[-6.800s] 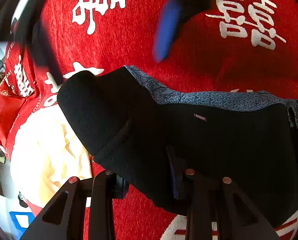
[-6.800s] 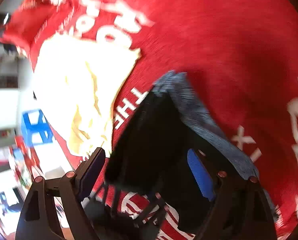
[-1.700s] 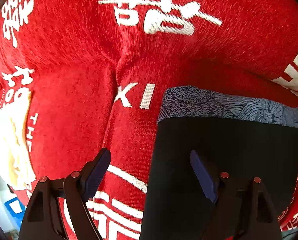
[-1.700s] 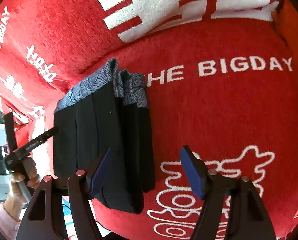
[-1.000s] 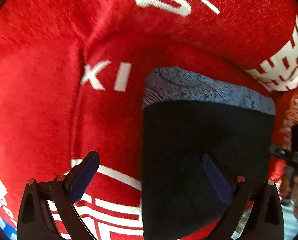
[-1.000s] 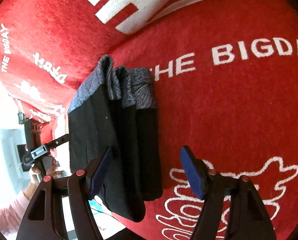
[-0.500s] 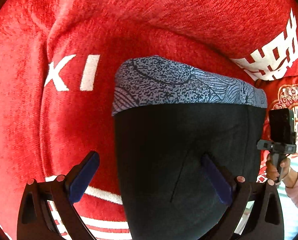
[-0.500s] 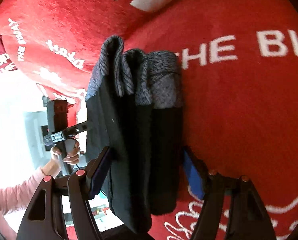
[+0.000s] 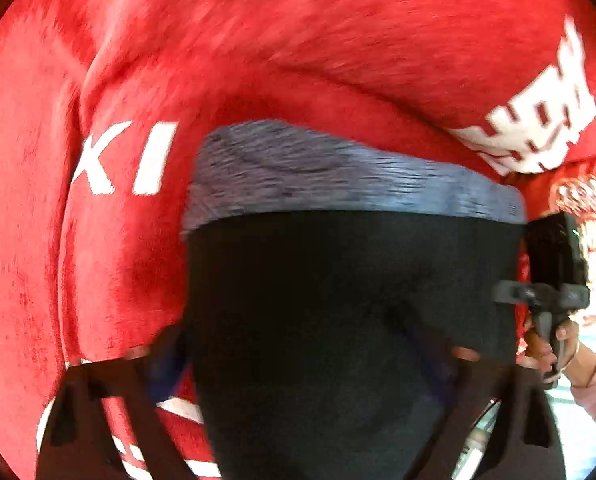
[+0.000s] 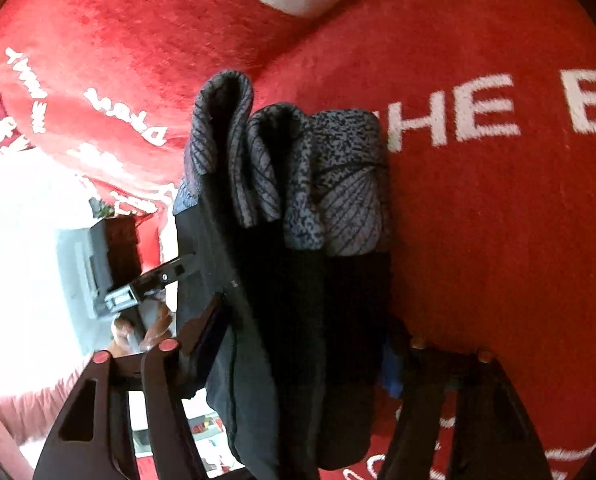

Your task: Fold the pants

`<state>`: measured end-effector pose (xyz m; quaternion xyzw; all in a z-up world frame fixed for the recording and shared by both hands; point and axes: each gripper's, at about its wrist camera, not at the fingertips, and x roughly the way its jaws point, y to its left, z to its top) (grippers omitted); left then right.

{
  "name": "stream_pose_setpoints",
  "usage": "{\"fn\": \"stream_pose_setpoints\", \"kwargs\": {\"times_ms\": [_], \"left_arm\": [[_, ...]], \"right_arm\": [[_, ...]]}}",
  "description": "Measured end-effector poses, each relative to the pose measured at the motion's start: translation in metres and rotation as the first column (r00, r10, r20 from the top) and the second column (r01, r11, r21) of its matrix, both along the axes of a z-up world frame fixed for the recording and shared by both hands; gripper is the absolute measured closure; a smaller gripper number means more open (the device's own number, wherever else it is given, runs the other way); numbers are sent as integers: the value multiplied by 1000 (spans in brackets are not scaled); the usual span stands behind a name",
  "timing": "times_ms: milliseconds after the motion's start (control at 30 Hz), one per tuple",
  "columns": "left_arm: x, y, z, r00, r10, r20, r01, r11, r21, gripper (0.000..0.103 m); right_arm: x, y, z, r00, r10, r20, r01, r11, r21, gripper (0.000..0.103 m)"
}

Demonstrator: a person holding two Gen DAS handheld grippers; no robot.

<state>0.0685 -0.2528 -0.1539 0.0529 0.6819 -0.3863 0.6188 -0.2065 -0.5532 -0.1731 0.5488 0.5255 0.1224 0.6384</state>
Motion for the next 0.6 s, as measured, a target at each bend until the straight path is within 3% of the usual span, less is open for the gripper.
{"fn": "stream_pose_setpoints", "kwargs": {"times_ms": [100, 200, 600], "left_arm": [[-6, -1, 12, 999, -17, 43, 17, 1000, 8, 32], [-6, 3, 21, 998, -14, 59, 13, 1000, 12, 35], [-31, 24, 90, 994, -26, 106, 28, 1000, -10, 39]], "right_arm": [[-4, 1, 9, 1000, -21, 8, 21, 1000, 9, 54], [-6, 2, 18, 999, -40, 12, 40, 999, 17, 58], [-32, 15, 72, 995, -57, 84, 54, 998, 41, 59]]}}
